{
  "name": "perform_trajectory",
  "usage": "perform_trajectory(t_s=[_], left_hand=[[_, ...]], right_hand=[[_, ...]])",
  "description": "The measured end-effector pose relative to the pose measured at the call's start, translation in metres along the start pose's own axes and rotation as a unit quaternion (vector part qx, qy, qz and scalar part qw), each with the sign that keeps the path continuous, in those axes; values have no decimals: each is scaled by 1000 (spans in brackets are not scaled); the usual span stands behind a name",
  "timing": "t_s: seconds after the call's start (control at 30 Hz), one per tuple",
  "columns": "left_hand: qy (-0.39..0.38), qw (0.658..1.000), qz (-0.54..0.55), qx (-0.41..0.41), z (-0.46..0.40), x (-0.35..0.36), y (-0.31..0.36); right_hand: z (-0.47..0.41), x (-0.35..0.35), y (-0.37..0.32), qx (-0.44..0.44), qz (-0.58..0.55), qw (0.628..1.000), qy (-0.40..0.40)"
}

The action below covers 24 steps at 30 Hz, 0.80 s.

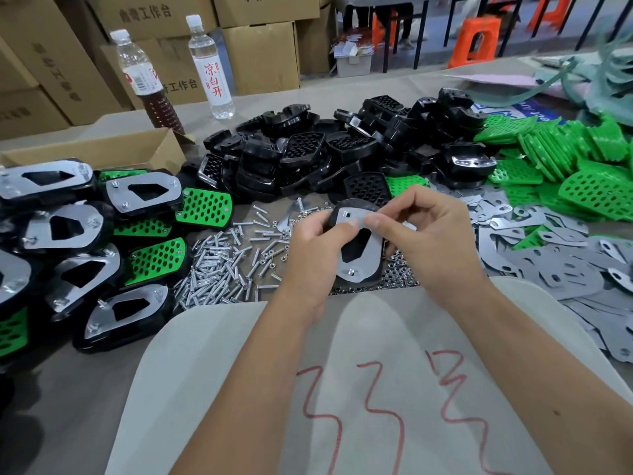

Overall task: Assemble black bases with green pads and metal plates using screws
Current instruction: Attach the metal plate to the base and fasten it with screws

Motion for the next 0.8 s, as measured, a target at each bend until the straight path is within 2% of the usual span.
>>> perform_trajectory(t_s=[0.17,0.27,0.37,0.7,0.8], left_hand=[[49,998,33,-14,-3,-5,-5],[72,996,52,-27,-3,-4,-7],[73,996,47,-24,-3,-2,-8],[83,996,32,-17,-4,-3,-10],[80,996,32,-13,-3,-3,-10]], right_hand=[[2,7,1,15,-18,999,-44],[2,7,1,68,-65,995,-17],[4,8,1,97,-106,990,-10],[5,11,4,104,-106,988,-32],[5,12,4,111,-116,987,-17]])
Point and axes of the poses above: each hand's wrist, its own z-axis away from the middle knuckle, its own x-axis out of the palm, y = z × x, the point moved 2 cm from there along -z, towards the middle knuckle, and after that the axes turned 7 degrees about y, right-handed, at the moved point
